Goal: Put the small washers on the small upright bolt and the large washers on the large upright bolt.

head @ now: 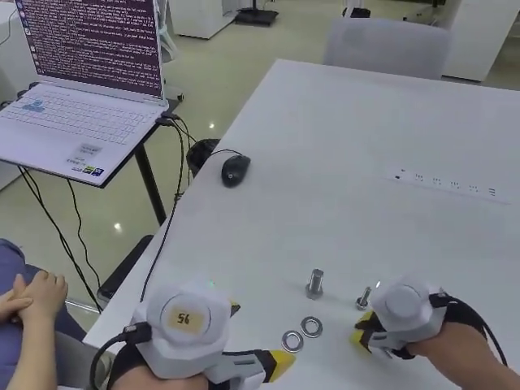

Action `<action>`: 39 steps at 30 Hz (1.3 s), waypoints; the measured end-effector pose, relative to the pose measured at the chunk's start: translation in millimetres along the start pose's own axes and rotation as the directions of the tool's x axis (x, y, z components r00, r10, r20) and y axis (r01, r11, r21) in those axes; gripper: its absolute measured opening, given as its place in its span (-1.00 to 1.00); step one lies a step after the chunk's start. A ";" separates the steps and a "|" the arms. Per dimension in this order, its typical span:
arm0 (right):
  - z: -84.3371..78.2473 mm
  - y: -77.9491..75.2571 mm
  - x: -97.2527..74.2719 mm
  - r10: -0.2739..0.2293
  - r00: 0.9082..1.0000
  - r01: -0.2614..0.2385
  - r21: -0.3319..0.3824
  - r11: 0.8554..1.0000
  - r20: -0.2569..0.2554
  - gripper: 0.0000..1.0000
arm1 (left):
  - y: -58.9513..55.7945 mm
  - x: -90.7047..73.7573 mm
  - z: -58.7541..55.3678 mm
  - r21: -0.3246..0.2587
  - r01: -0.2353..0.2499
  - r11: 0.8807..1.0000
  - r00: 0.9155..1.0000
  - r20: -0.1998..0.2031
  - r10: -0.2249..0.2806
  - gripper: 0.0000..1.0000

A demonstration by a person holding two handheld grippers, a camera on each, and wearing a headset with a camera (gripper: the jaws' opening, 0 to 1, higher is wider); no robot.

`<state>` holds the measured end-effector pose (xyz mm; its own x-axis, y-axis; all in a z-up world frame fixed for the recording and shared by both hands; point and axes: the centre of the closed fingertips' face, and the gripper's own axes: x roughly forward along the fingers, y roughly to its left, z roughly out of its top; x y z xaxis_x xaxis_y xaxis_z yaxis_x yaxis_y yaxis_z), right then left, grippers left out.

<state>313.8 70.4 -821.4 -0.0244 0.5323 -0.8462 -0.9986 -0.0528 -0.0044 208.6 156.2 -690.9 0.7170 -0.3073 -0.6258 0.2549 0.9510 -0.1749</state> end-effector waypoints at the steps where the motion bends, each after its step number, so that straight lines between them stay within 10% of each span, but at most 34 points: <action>1: 4.8 2.3 3.1 0.008 1.000 -0.008 -0.016 1.000 0.001 -0.63 | 0.5 -0.6 -0.1 -0.001 0.000 1.000 1.000 0.000 0.000 0.25; 13: 39.7 14.9 29.6 0.093 0.994 -0.100 -0.167 0.981 -0.049 -0.44 | 7.4 -8.5 -3.5 -0.004 -0.008 1.000 1.000 0.004 0.008 0.25; 32: 38.8 15.9 30.2 0.154 0.973 -0.202 -0.303 0.931 -0.173 -0.53 | 10.1 -11.7 0.5 -0.008 -0.012 1.000 1.000 0.024 0.012 0.25; 39: 39.3 9.3 21.8 0.141 0.983 -0.167 -0.240 0.956 -0.121 -0.54 | 12.5 -13.1 0.2 -0.020 -0.024 1.000 0.999 0.028 0.025 0.25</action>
<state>302.1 114.7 -818.9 -0.1588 0.4130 -0.8968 -0.9397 -0.3420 0.0089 202.5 172.2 -684.7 0.7408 -0.2843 -0.6086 0.2244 0.9587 -0.1747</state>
